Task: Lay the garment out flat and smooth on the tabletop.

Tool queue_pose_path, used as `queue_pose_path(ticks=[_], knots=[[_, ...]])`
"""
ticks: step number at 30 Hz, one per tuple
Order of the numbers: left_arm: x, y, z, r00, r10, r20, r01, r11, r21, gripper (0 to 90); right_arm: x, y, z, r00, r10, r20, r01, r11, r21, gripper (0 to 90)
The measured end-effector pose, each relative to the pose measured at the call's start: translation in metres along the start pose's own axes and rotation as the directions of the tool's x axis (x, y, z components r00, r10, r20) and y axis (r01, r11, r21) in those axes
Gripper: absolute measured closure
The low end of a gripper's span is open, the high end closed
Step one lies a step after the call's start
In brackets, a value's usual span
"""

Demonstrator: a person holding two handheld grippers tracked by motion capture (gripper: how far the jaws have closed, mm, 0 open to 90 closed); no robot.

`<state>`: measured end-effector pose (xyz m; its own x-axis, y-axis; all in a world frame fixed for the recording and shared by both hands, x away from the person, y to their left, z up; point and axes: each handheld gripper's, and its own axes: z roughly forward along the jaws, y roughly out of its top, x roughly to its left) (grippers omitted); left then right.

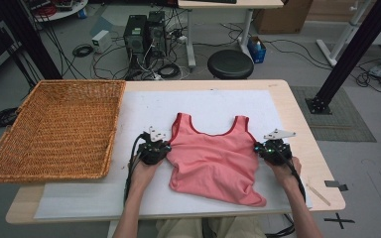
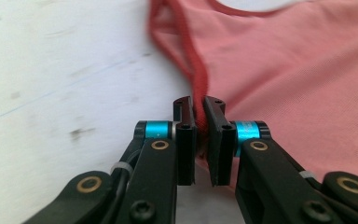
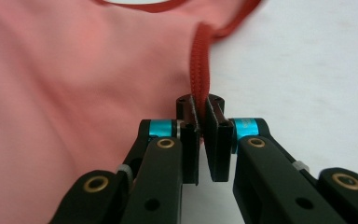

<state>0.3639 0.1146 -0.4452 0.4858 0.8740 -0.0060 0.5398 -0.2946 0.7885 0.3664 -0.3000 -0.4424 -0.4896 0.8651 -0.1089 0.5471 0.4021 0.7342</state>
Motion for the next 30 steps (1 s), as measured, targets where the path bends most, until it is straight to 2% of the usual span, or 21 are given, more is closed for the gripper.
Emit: queue_pose_path(ticks=[2, 3, 4, 5, 6, 7, 8, 10, 14, 16, 18, 21, 24, 26, 27, 28, 29, 30], knots=[[0.002, -0.003, 0.003, 0.9999, -0.004, 0.016, 0.004, 0.9993, 0.037, 82.8, -0.006, 0.001, 0.001, 0.9993, -0.016, 0.032, 0.015, 1.000, 0.027, 85.9], [0.002, -0.003, 0.002, 0.9998, 0.000, 0.022, 0.000, 0.9995, 0.031, 82.0, -0.008, 0.001, 0.002, 0.9995, -0.019, 0.025, 0.018, 0.999, 0.037, 85.2], [0.003, -0.002, 0.001, 0.9993, -0.014, 0.034, 0.013, 0.9993, 0.035, 77.5, -0.008, 0.001, 0.004, 0.9994, -0.034, 0.011, 0.034, 0.998, 0.044, 83.0], [0.006, 0.005, -0.004, 0.9984, -0.029, 0.049, 0.029, 0.9996, -0.005, 70.5, -0.009, 0.003, 0.003, 0.9995, -0.031, -0.005, 0.031, 0.998, 0.054, 73.8], [0.006, 0.005, -0.004, 0.9984, -0.029, 0.049, 0.029, 0.9996, -0.005, 65.5, -0.009, 0.003, 0.003, 0.9995, -0.031, -0.005, 0.031, 0.998, 0.054, 73.8], [0.008, 0.012, -0.008, 0.9962, -0.040, 0.078, 0.043, 0.9980, -0.047, 63.2, -0.016, 0.013, -0.002, 0.9964, 0.028, -0.079, -0.025, 0.999, 0.043, 61.0], [0.010, 0.019, -0.008, 0.9944, -0.040, 0.098, 0.046, 0.9970, -0.062, 61.8, -0.018, 0.018, -0.004, 0.9954, 0.034, -0.089, -0.032, 0.999, 0.026, 59.1], [0.012, 0.033, -0.005, 0.9947, -0.024, 0.100, 0.030, 0.9975, -0.064, 58.7, -0.022, 0.030, -0.008, 0.9924, 0.050, -0.113, -0.053, 0.998, -0.020, 54.1], [0.015, 0.063, 0.015, 0.9936, -0.016, 0.112, 0.021, 0.9988, -0.045, 52.6, -0.027, 0.056, 0.001, 0.9900, 0.069, -0.123, -0.071, 0.997, -0.018, 47.5], [0.017, 0.075, 0.029, 0.9930, -0.010, 0.118, 0.014, 0.9993, -0.036, 52.0, -0.026, 0.068, 0.010, 0.9892, 0.078, -0.124, -0.080, 0.997, -0.013, 47.4], [0.017, 0.084, 0.045, 0.9931, -0.003, 0.117, 0.004, 1.0000, -0.005, 50.3, -0.028, 0.079, 0.024, 0.9885, 0.085, -0.125, -0.087, 0.996, -0.009, 48.3], [0.018, 0.092, 0.069, 0.9945, -0.003, 0.105, -0.001, 0.9994, 0.035, 48.9, -0.034, 0.090, 0.048, 0.9922, 0.084, -0.092, -0.081, 0.996, 0.035, 50.4], [0.019, 0.100, 0.089, 0.9959, -0.004, 0.091, -0.002, 0.9977, 0.067, 47.3, -0.038, 0.099, 0.066, 0.9973, 0.042, -0.060, -0.039, 0.998, 0.055, 54.1], [0.019, 0.103, 0.100, 0.9962, 0.006, 0.087, -0.014, 0.9962, 0.086, 47.6, -0.041, 0.100, 0.080, 0.9933, 0.064, -0.096, -0.053, 0.993, 0.109, 57.1], [0.019, 0.104, 0.104, 0.9962, 0.017, 0.085, -0.026, 0.9948, 0.099, 49.2, -0.041, 0.099, 0.087, 0.9915, 0.060, -0.116, -0.045, 0.991, 0.127, 62.6], [0.019, 0.104, 0.104, 0.9962, 0.017, 0.085, -0.026, 0.9948, 0.099, 53.3, -0.041, 0.097, 0.092, 0.9898, 0.048, -0.135, -0.027, 0.989, 0.149, 66.5], [0.018, 0.102, 0.111, 0.9945, 0.039, 0.097, -0.052, 0.9900, 0.132, 59.7, -0.039, 0.096, 0.097, 0.9893, 0.031, -0.142, -0.008, 0.987, 0.163, 76.8], [0.019, 0.100, 0.113, 0.9936, 0.059, 0.097, -0.072, 0.9878, 0.138, 66.6, -0.039, 0.096, 0.098, 0.9882, 0.017, -0.152, 0.006, 0.988, 0.155, 80.4]])
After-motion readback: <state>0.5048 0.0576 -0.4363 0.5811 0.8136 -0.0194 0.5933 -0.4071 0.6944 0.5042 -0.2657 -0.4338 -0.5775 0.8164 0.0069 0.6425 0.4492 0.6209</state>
